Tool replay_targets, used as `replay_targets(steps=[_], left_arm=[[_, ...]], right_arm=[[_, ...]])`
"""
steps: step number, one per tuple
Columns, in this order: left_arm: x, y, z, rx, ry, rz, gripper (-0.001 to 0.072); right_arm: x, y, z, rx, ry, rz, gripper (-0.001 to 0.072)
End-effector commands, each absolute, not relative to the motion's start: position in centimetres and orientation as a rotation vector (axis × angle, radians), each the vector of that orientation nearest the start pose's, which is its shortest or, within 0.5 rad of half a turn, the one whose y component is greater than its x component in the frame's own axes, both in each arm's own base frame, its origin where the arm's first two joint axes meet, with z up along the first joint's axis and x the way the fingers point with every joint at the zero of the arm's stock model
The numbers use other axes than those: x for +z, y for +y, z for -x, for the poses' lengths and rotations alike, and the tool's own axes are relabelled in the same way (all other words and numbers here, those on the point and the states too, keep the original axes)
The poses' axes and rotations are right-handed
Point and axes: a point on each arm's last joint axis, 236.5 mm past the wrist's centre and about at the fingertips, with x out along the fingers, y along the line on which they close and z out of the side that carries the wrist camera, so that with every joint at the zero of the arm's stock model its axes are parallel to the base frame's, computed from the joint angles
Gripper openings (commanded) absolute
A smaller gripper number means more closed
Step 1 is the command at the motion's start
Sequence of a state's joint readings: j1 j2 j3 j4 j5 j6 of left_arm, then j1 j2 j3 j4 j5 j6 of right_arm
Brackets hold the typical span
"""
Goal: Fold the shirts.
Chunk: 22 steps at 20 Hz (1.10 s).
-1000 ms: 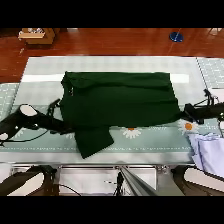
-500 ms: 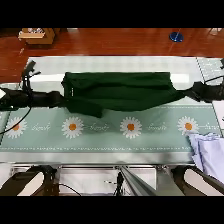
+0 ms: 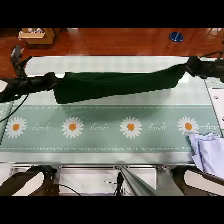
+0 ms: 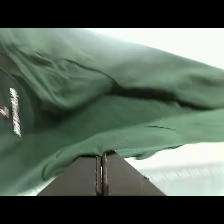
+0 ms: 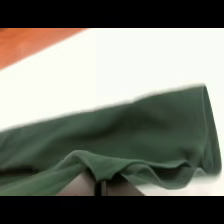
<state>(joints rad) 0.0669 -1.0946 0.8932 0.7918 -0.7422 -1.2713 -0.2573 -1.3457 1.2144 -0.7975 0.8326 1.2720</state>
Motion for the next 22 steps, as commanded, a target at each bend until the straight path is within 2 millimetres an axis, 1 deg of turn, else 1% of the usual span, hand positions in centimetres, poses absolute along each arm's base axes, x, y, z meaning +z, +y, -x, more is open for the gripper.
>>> replay_targets(steps=[1,4,7,10,11,12,13,14,15,16,17,18,19,21,22], left_arm=[[3.9,-6.9,-45.2,-0.208,0.812,0.534,0.0023],[2.5,-7.1,-48.5,-0.211,0.832,0.534,0.0023],[0.4,-8.0,-51.0,-0.226,0.868,0.531,0.0024],[-2.1,-8.8,-52.4,-0.236,0.914,0.532,0.0024],[-2.9,-8.8,-52.6,-0.232,0.928,0.535,0.0025],[-3.9,-8.8,-52.4,-0.230,0.951,0.538,0.0035],[-4.8,-8.8,-51.9,-0.235,0.985,0.538,0.0098],[-5.8,-8.5,-51.1,-0.241,1.027,0.522,0.0256],[-6.5,-8.0,-50.2,-0.248,1.071,0.496,0.0463],[-6.9,-7.3,-49.4,-0.251,1.108,0.474,0.0592],[-7.0,-6.5,-48.4,-0.255,1.146,0.462,0.0612],[-7.0,-5.4,-47.4,-0.259,1.191,0.457,0.0612],[-6.8,-4.4,-46.4,-0.262,1.229,0.459,0.0612],[-5.8,-2.4,-44.7,-0.267,1.285,0.499,0.0612],[-5.3,-1.7,-44.1,-0.265,1.300,0.517,0.0611]], right_arm=[[6.3,-1.1,-53.0,0.115,0.748,-0.608,0.0019],[3.5,-1.2,-54.7,0.085,0.766,-0.634,0.0019],[0.9,-1.2,-56.1,0.050,0.766,-0.642,0.0020],[-1.9,-1.5,-56.5,0.019,0.797,-0.664,0.0021],[-2.9,-1.5,-56.5,0.016,0.814,-0.668,0.0022],[-3.5,-1.3,-56.3,0.018,0.832,-0.673,0.0045],[-4.0,-1.1,-56.0,0.026,0.852,-0.668,0.0096],[-4.2,-1.0,-55.8,0.036,0.864,-0.650,0.0108],[-4.2,-1.1,-55.6,0.040,0.871,-0.634,0.0190],[-4.0,-1.5,-55.3,0.040,0.877,-0.615,0.0304],[-3.6,-2.1,-55.1,0.036,0.876,-0.591,0.0344],[-3.0,-2.9,-54.9,0.027,0.868,-0.568,0.0360],[-2.2,-3.9,-54.7,0.015,0.857,-0.542,0.0360],[-1.2,-6.0,-53.8,-0.013,0.859,-0.480,0.0369],[-1.4,-6.7,-53.2,-0.024,0.881,-0.467,0.0400]])
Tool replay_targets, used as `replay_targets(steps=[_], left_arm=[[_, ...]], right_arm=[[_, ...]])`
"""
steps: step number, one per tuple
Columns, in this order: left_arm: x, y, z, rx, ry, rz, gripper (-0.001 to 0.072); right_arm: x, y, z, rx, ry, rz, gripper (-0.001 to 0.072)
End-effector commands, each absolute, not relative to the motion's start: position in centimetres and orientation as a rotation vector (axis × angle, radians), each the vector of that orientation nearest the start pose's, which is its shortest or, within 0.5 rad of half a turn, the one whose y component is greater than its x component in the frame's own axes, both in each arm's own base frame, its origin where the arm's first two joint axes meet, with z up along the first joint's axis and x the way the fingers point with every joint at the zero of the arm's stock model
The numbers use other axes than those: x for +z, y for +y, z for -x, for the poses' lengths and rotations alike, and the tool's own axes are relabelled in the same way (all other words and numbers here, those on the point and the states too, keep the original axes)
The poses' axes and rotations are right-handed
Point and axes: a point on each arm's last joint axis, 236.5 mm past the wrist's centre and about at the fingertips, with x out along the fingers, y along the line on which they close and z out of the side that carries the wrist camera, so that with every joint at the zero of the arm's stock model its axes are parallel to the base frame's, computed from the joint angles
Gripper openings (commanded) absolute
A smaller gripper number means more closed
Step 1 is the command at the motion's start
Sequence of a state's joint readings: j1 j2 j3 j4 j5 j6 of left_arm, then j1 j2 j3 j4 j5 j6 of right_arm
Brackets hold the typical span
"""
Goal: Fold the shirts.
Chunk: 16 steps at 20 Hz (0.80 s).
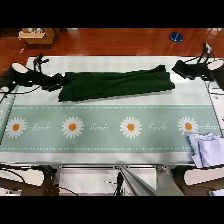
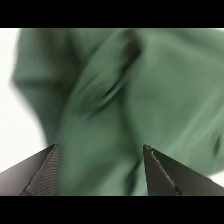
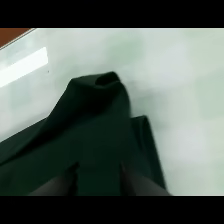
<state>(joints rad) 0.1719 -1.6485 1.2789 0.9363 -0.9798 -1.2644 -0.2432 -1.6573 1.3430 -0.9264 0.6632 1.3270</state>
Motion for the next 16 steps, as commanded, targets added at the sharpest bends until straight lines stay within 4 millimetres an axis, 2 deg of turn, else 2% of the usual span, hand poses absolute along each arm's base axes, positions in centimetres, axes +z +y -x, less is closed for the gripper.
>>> replay_targets(steps=[1,2,5,7,13,15,16], left_arm=[[-4.9,-1.2,-43.5,-0.267,1.312,0.528,0.0610],[-4.5,-1.0,-43.1,-0.272,1.321,0.534,0.0610],[-3.7,-1.4,-42.7,-0.288,1.323,0.526,0.0609],[-3.7,-2.0,-42.7,-0.299,1.325,0.516,0.0609],[-3.6,-3.9,-42.8,-0.336,1.329,0.483,0.0609],[-3.5,-4.3,-42.9,-0.342,1.324,0.489,0.0609],[-3.5,-4.3,-42.9,-0.343,1.323,0.488,0.0609]], right_arm=[[-1.8,-7.2,-52.4,-0.037,0.916,-0.485,0.0486],[-2.5,-7.5,-51.6,-0.050,0.953,-0.510,0.0551],[-4.9,-7.7,-49.3,-0.049,1.069,-0.617,0.0560],[-6.3,-6.8,-48.6,-0.022,1.125,-0.719,0.0560],[-9.4,-2.3,-49.6,0.038,1.173,-0.842,0.0557],[-9.9,-0.5,-50.2,0.051,1.177,-0.857,0.0515],[-9.8,0.0,-50.6,0.056,1.164,-0.860,0.0284]])
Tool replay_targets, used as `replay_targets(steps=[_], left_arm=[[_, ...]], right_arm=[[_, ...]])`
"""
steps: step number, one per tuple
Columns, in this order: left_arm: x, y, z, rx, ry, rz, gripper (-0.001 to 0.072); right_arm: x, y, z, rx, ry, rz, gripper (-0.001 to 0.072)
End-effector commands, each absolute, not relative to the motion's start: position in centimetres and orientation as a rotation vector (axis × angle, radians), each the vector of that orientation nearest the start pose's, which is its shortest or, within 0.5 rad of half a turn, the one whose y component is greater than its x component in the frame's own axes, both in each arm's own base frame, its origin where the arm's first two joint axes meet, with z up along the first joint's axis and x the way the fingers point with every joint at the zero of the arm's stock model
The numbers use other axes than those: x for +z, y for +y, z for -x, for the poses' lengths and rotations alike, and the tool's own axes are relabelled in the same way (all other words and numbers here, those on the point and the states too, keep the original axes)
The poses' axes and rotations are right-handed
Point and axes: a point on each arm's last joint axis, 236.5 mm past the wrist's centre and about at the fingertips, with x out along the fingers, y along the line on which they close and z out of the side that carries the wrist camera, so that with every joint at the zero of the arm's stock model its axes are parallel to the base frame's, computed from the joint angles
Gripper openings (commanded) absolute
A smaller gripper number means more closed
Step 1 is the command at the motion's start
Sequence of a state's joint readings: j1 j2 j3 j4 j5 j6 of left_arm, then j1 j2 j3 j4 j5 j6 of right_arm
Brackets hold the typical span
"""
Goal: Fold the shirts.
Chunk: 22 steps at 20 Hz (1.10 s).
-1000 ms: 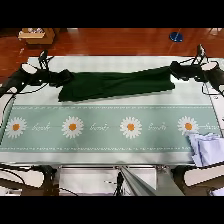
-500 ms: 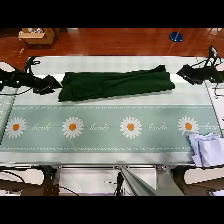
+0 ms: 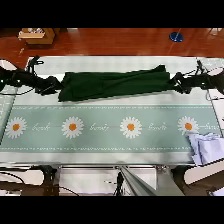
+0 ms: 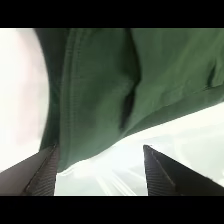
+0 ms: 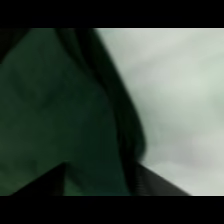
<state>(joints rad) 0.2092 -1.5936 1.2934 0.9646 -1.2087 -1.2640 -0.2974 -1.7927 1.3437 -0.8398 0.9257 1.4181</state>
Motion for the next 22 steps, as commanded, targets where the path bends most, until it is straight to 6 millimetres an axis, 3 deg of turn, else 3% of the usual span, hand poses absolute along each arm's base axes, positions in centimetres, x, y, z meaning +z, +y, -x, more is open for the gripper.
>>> replay_targets(steps=[1,3,4,7,8,11,13,19,22], left_arm=[[-3.5,-4.4,-42.9,-0.345,1.324,0.488,0.0600],[-3.0,-4.8,-43.0,-0.355,1.312,0.510,0.0586],[-2.3,-5.4,-43.2,-0.374,1.296,0.542,0.0494],[1.9,-9.5,-43.7,-0.519,1.227,0.721,0.0082],[3.6,-11.4,-43.6,-0.607,1.195,0.750,0.0024],[6.8,-16.8,-42.3,-0.764,1.182,0.800,0.0024],[7.6,-20.9,-40.7,-0.851,1.208,0.771,0.0024],[6.9,-32.4,-36.0,-0.983,1.258,0.647,0.0024],[6.3,-37.3,-33.8,-1.030,1.270,0.637,0.0025]], right_arm=[[-9.2,0.2,-51.0,0.058,1.141,-0.874,0.0015],[-6.6,0.1,-51.7,0.102,1.077,-0.862,0.0020],[-4.8,-0.2,-51.7,0.119,1.049,-0.835,0.0020],[1.6,-0.5,-49.7,0.176,1.007,-0.748,0.0019],[3.5,-0.3,-48.3,0.199,1.017,-0.700,0.0019],[7.8,0.3,-43.9,0.233,1.061,-0.571,0.0019],[10.7,0.4,-41.5,0.229,1.051,-0.506,0.0019],[17.2,0.4,-35.4,0.176,0.986,-0.383,0.0019],[18.8,1.3,-32.9,0.193,0.982,-0.363,0.0019]])
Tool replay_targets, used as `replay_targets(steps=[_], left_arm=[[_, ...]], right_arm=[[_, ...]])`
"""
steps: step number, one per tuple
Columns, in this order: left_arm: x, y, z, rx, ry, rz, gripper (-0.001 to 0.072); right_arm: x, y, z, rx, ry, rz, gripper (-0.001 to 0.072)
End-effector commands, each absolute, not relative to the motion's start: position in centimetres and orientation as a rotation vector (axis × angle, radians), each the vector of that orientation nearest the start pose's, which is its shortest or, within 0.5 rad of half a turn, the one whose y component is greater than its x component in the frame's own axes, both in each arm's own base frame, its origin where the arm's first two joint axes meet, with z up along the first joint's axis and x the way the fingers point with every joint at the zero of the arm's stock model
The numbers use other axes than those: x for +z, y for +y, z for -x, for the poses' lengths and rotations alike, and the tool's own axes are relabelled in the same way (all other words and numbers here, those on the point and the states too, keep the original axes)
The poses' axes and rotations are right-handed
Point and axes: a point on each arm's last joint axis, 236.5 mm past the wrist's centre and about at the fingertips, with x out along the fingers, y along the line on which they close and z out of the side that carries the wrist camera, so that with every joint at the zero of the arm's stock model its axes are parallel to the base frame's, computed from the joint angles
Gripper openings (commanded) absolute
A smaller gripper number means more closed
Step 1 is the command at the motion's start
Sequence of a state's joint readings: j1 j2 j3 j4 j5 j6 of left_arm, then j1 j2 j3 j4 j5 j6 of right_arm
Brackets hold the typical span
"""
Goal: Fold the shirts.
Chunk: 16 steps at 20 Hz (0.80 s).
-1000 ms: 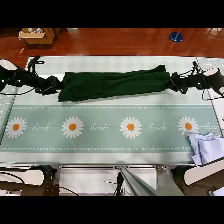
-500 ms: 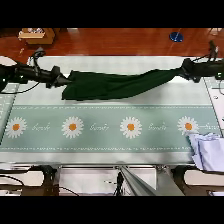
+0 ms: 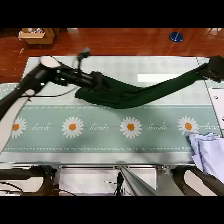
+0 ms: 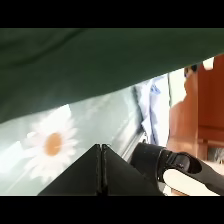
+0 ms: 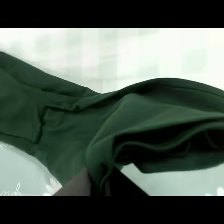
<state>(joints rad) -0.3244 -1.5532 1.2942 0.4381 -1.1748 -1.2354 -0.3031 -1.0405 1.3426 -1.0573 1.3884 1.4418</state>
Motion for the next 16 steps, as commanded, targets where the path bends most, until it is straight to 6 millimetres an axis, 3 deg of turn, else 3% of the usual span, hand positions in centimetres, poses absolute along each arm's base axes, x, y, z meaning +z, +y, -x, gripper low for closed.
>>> replay_targets(steps=[1,8,13,16], left_arm=[[6.1,-38.7,-33.1,-1.044,1.278,0.645,0.0025],[3.9,-45.4,-28.5,-1.097,1.356,0.694,0.0025],[1.5,-48.7,-23.8,-1.142,1.471,0.693,0.0025],[1.0,-51.1,-21.0,-1.177,1.526,0.752,0.0024]], right_arm=[[19.2,1.6,-32.0,0.201,0.989,-0.355,0.0019],[21.5,3.0,-27.7,0.207,0.973,-0.338,0.0019],[22.2,3.2,-27.0,0.202,0.952,-0.336,0.0019],[22.2,3.2,-27.1,0.204,0.951,-0.339,0.0020]])
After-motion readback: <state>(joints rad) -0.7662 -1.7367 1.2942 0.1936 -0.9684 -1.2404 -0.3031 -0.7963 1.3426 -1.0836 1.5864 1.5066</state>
